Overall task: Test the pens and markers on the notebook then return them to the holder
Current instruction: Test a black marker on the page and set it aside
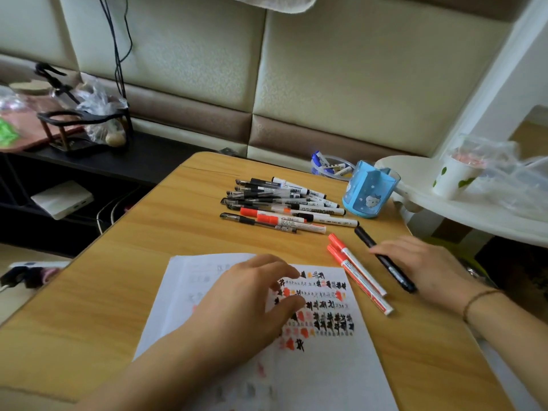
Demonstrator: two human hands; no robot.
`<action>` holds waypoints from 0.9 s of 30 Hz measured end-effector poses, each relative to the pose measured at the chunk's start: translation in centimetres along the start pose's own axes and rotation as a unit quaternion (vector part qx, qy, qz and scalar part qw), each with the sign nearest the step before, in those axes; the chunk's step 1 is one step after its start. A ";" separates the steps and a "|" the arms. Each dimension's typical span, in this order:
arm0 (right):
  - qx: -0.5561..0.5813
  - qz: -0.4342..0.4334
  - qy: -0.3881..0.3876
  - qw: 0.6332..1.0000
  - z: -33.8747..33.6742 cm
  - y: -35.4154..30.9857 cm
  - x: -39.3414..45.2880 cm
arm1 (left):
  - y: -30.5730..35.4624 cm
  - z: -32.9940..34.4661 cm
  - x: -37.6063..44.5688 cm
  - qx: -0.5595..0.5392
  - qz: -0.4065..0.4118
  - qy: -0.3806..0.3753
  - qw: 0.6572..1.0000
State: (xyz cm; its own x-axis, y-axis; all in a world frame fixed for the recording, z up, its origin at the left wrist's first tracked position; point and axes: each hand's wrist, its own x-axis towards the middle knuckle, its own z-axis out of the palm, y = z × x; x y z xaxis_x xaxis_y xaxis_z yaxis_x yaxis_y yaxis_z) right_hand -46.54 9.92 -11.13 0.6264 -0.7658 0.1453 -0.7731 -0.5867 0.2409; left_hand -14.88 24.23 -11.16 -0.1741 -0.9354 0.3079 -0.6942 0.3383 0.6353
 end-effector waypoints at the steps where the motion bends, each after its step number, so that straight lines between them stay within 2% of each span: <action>1: -0.005 -0.004 -0.014 1.000 0.3 -0.2 0.2 | 0.0 0.0 0.0 -0.002 -0.003 -0.001 1.000; 3: 0.010 0.008 -0.030 0.999 0.7 -0.6 0.4 | -0.2 0.1 0.2 -0.001 -0.009 -0.006 1.000; 6: 0.026 0.076 -0.024 0.996 1.2 -0.4 0.4 | -0.6 0.2 0.2 -0.002 -0.012 -0.003 1.000; 10: 0.129 0.135 0.013 0.982 1.6 0.5 1.6 | -0.6 0.1 0.3 -0.008 -0.011 0.001 1.000; 13: 0.163 0.172 -0.004 0.972 1.6 0.8 3.6 | -0.6 0.2 0.4 -0.001 -0.004 -0.002 1.000; 23: 0.137 0.274 -0.007 0.952 3.2 -0.5 10.4 | -0.9 0.1 0.5 0.005 0.004 0.003 1.000; 27: 0.130 0.301 0.069 0.942 2.6 -1.5 9.8 | -0.9 0.0 0.5 0.000 -0.001 -0.005 1.000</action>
State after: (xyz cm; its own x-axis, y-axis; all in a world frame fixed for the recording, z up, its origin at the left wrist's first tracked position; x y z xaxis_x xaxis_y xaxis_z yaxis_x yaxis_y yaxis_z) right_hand -39.49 2.67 -12.57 0.0587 -0.9494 0.3084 -0.9795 -0.1144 -0.1658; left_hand -14.29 23.46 -11.58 -0.1800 -0.9367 0.3004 -0.6950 0.3372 0.6351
